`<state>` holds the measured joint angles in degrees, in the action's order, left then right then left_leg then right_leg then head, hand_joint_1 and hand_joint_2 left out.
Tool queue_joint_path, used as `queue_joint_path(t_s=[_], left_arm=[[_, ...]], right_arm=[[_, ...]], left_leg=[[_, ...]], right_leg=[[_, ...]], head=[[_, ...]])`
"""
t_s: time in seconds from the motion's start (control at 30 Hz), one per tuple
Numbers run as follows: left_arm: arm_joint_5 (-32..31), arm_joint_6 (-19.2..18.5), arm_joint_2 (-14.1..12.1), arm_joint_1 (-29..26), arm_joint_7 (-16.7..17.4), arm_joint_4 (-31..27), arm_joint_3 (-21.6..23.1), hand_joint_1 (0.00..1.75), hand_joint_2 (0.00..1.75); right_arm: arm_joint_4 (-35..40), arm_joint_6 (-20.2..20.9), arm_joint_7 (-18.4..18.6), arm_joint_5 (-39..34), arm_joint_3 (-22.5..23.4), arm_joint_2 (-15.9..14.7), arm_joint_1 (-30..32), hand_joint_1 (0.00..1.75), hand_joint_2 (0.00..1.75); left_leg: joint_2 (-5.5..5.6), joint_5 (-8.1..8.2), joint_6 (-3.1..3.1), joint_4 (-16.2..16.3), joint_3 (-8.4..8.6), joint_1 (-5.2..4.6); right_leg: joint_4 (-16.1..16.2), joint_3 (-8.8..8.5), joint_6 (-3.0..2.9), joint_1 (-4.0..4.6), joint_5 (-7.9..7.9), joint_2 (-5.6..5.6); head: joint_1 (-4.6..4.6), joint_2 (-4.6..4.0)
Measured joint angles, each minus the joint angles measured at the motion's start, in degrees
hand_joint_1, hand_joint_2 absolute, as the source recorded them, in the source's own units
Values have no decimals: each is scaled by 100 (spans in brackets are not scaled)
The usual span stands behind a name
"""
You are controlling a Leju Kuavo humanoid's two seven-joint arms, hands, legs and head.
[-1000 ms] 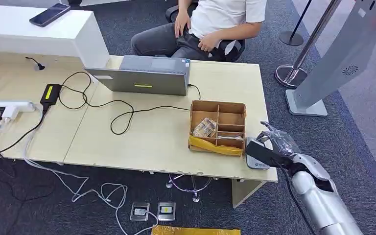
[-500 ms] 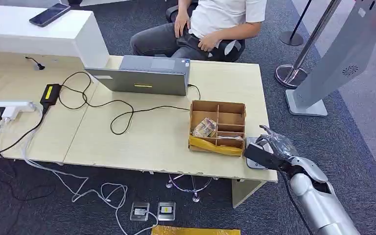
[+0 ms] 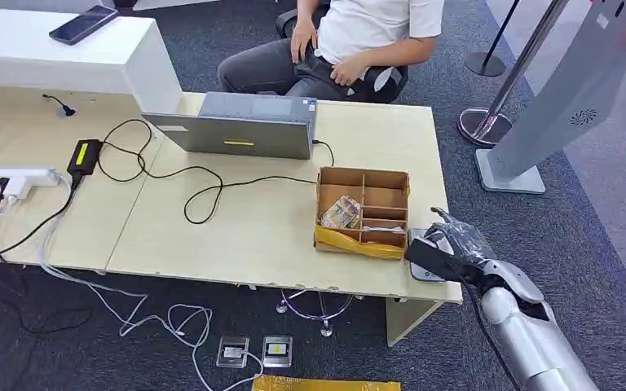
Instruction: Pass the card to the sensor for recognition and then transmit it.
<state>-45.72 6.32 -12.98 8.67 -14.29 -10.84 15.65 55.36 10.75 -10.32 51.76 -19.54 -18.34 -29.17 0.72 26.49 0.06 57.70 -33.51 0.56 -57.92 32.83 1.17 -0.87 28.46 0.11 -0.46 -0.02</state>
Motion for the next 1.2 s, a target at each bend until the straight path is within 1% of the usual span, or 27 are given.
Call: queue_joint_path(t_s=[0.83, 1.2], left_arm=[[-127, 24, 13, -2, 13, -2, -11, 0, 175], [-232, 15, 22, -1, 20, 0, -63, 0, 175]], right_arm=[[-293, -94, -114, 9, 0, 72, -145, 175, 175], [-352, -59, -42, 0, 0, 24, -179, 175, 175]], left_leg=[[0, -1, -1, 0, 4, 0], [-1, -1, 0, 0, 7, 0]], right_leg=[[0, -3, 0, 0, 0, 1], [1, -3, 0, 0, 0, 1]], head=[[0, -2], [0, 0]])
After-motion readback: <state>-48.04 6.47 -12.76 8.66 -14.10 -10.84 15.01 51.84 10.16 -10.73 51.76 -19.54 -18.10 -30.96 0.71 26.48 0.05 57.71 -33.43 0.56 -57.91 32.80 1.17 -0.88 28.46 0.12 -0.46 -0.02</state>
